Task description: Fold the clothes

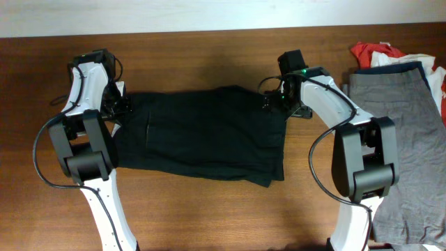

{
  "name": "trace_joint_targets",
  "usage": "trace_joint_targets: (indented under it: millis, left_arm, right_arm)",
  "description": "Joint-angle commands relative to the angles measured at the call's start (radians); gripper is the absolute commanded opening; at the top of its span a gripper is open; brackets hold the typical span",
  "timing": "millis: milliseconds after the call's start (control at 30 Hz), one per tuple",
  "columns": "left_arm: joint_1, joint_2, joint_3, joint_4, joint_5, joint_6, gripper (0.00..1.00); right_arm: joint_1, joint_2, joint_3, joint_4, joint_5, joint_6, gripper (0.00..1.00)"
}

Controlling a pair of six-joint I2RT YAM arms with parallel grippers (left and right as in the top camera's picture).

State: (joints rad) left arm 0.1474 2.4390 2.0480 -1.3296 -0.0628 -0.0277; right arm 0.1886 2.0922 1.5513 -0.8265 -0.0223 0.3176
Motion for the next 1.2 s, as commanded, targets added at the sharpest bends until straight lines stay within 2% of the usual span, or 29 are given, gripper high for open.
trace_joint_targets:
  millis: [0,33,100,133,167,300,333,367,400,467,533,567,600,667,700,767,833,900,933,1167]
  left_arm:
    - [0.018,0.043,-0.003,0.010,-0.058,-0.018,0.01]
    - [0.018,0.043,-0.003,0.009,-0.058,-0.018,0.01]
    - [0.018,0.043,-0.003,0.010,-0.058,-0.018,0.01]
    - [0.019,0.043,-0.003,0.010,-0.058,-0.018,0.01]
    - [0.019,0.043,-0.003,0.010,-0.058,-0.017,0.00]
    - [0.019,0.042,0.092,-0.060,-0.066,-0.018,0.00]
    - [0.019,0.042,0.144,-0.077,-0.066,-0.018,0.00]
    - [0.018,0.042,0.189,-0.094,-0.066,-0.018,0.00]
    - [0.018,0.042,0.241,-0.113,-0.066,-0.018,0.00]
    - [0.018,0.042,0.297,-0.134,-0.066,-0.017,0.02]
    - [0.019,0.042,0.297,-0.137,-0.066,-0.017,0.12]
    - [0.019,0.042,0.297,-0.137,-0.066,-0.017,0.15]
    - [0.021,0.042,0.297,-0.142,-0.066,-0.018,0.25]
    - [0.021,0.042,0.297,-0.145,-0.066,-0.018,0.25]
    - [0.021,0.042,0.297,-0.146,-0.066,-0.018,0.26]
    - [0.021,0.042,0.297,-0.175,-0.065,-0.018,0.39]
    - [0.022,0.043,0.295,-0.217,-0.061,-0.017,0.61]
    - [0.022,0.048,0.294,-0.227,0.031,0.041,0.74]
    - [0.023,0.065,0.293,-0.228,0.043,0.051,0.76]
    - [0.027,0.177,0.290,-0.231,0.041,0.074,0.77]
  right_arm:
    - [-0.001,0.061,-0.006,0.025,0.004,0.043,0.87]
    - [-0.001,0.084,-0.006,0.031,0.005,0.043,0.79]
    - [-0.001,0.087,-0.006,0.045,0.014,0.043,0.46]
    - [-0.007,0.087,-0.006,0.056,0.017,0.043,0.16]
    - [-0.020,0.087,-0.003,0.056,0.032,0.044,0.04]
    - [-0.134,0.086,0.118,-0.032,0.132,0.026,0.04]
    - [-0.164,0.086,0.166,-0.054,0.133,0.007,0.19]
    - [-0.185,0.086,0.208,-0.085,0.133,0.001,0.67]
    - [-0.209,0.086,0.274,-0.152,0.133,0.001,0.99]
    - [-0.231,0.085,0.437,-0.388,0.118,0.013,0.99]
    - [-0.222,0.072,0.560,-0.612,0.043,0.017,0.99]
    - [-0.214,0.063,0.574,-0.665,-0.019,0.016,0.99]
    - [-0.188,0.058,0.573,-0.764,-0.142,0.016,0.99]
    - [-0.089,0.058,0.521,-0.872,-0.176,-0.022,0.99]
    - [-0.036,0.057,0.496,-0.872,-0.185,-0.022,0.99]
    - [0.092,0.057,0.423,-0.847,-0.184,0.006,0.99]
    - [0.179,0.057,0.341,-0.782,-0.174,0.079,0.99]
    - [0.190,0.057,0.271,-0.772,-0.126,0.125,0.99]
    - [0.188,0.057,0.228,-0.752,-0.105,0.129,0.99]
    - [0.192,0.057,0.168,-0.715,-0.152,0.129,0.99]
